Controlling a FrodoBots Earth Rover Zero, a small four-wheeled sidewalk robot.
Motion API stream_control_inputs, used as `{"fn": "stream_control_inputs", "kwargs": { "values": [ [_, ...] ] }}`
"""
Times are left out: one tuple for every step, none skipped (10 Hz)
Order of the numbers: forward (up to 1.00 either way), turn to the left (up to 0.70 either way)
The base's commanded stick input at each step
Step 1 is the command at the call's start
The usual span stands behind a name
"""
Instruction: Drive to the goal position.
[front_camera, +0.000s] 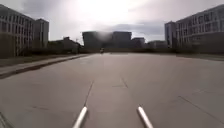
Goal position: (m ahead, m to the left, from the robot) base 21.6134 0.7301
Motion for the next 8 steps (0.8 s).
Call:
{"fn": "stream_control_inputs", "kwargs": {
  "values": [
    [1.00, 0.00],
    [1.00, 0.00],
    [1.00, 0.00],
    [1.00, 0.00],
    [1.00, 0.00],
    [1.00, 0.00],
    [1.00, 0.00],
    [1.00, 0.00]
  ]
}}
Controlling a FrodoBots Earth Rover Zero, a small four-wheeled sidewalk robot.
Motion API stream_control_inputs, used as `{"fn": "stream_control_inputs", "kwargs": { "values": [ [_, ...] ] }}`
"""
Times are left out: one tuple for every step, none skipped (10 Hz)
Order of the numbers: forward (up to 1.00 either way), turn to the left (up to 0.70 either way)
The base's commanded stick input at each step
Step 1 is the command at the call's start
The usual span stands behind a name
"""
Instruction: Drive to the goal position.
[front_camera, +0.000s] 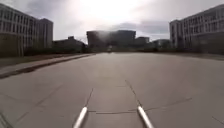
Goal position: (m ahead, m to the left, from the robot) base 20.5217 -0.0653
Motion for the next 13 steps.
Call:
{"fn": "stream_control_inputs", "kwargs": {
  "values": [
    [1.00, 0.00],
    [1.00, 0.00],
    [1.00, 0.00],
    [1.00, 0.00],
    [1.00, 0.00],
    [1.00, 0.00],
    [1.00, 0.00],
    [1.00, 0.00],
    [1.00, 0.00],
    [1.00, -0.04],
    [1.00, -0.16],
    [1.00, -0.27],
    [1.00, -0.27]
  ]
}}
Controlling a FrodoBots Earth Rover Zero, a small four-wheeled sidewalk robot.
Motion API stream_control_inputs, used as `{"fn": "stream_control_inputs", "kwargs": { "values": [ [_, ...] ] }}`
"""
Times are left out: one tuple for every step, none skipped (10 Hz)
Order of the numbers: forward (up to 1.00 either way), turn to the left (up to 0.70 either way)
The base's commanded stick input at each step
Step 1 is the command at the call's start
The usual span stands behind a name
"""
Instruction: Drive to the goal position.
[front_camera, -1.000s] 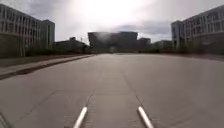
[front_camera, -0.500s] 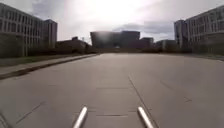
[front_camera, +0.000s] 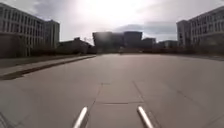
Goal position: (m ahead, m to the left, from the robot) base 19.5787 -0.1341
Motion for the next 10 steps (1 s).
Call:
{"fn": "stream_control_inputs", "kwargs": {
  "values": [
    [1.00, -0.27],
    [1.00, -0.27],
    [1.00, -0.27],
    [1.00, -0.27],
    [1.00, -0.27],
    [1.00, -0.27],
    [1.00, -0.27],
    [1.00, -0.27],
    [1.00, -0.27],
    [1.00, -0.27]
  ]
}}
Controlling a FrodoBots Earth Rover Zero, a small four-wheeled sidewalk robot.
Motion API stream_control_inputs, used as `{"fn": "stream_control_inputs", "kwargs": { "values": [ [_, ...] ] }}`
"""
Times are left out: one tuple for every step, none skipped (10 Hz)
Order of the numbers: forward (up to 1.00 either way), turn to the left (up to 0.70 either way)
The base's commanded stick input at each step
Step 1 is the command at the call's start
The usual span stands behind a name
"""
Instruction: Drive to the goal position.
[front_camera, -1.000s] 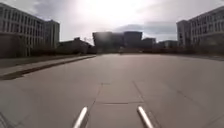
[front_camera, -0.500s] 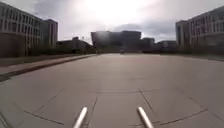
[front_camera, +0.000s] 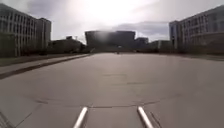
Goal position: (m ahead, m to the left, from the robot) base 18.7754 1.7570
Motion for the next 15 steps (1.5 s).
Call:
{"fn": "stream_control_inputs", "kwargs": {
  "values": [
    [1.00, -0.27],
    [1.00, -0.27],
    [1.00, -0.27],
    [1.00, -0.27],
    [1.00, -0.06],
    [1.00, 0.00],
    [1.00, 0.00],
    [1.00, 0.00],
    [1.00, 0.00],
    [1.00, 0.00],
    [1.00, 0.00],
    [1.00, 0.00],
    [1.00, 0.00],
    [1.00, 0.00],
    [1.00, 0.00]
  ]
}}
